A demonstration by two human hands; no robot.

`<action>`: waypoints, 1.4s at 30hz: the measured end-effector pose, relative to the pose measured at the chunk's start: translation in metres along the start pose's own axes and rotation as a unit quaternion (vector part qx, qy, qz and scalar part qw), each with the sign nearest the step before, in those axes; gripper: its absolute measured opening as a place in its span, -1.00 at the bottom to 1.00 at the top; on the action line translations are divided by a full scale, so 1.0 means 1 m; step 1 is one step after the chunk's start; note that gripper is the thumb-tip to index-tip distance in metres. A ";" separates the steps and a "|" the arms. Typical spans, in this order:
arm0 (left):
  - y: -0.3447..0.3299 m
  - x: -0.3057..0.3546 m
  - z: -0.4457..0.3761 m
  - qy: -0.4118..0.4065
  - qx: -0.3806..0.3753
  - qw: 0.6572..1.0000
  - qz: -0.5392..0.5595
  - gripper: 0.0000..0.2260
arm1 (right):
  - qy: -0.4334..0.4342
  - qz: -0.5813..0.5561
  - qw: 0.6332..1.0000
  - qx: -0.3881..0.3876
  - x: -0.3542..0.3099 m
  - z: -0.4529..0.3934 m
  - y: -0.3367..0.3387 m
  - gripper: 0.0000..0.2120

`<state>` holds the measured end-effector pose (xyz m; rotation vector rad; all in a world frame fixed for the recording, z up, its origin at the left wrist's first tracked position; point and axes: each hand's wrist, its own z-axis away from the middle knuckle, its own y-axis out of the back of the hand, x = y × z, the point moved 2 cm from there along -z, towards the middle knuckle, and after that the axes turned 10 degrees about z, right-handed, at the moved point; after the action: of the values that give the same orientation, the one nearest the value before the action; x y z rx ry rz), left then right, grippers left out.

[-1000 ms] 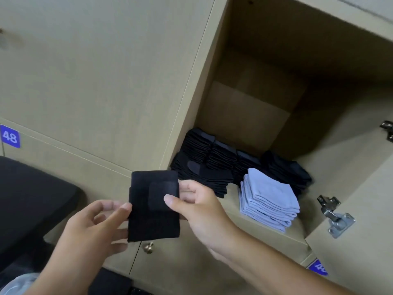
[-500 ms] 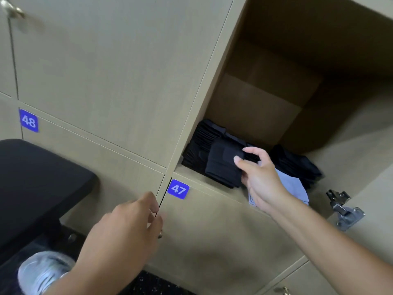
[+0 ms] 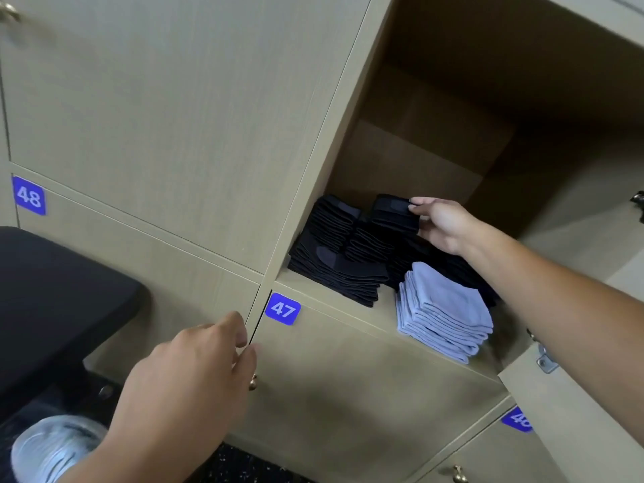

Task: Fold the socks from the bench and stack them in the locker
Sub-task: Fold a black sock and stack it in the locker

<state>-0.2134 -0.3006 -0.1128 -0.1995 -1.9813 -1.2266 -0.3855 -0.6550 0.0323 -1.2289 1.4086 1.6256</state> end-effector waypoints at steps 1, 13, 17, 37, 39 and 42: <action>0.000 0.000 0.000 -0.004 0.000 1.000 -0.002 -0.77 | -0.007 0.001 1.000 -0.002 0.002 -0.004 -0.001 -0.76; -0.002 0.002 -0.004 -0.027 -0.011 0.999 -0.030 -0.77 | -0.024 0.106 0.994 0.005 0.009 -0.026 -0.018 -0.74; -0.005 0.000 -0.004 -0.033 -0.020 0.999 -0.031 -0.79 | -0.007 0.203 0.978 0.043 0.007 -0.024 -0.022 -0.85; -0.010 -0.009 -0.005 -0.022 -0.016 0.999 -0.017 -0.77 | 0.051 0.225 0.967 0.106 0.016 -0.005 -0.009 -0.89; -0.009 -0.009 -0.005 -0.026 -0.015 0.999 -0.016 -0.77 | 0.074 0.202 0.970 0.113 0.018 0.011 -0.013 -0.89; -0.005 -0.007 -0.004 -0.021 -0.020 0.999 -0.017 -0.76 | 0.101 0.188 0.970 0.115 0.027 0.043 -0.021 -0.84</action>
<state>-0.2089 -0.3048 -0.1206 -0.2135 -2.0040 -1.2934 -0.3857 -0.6119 -0.0007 -1.0586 1.9968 1.5485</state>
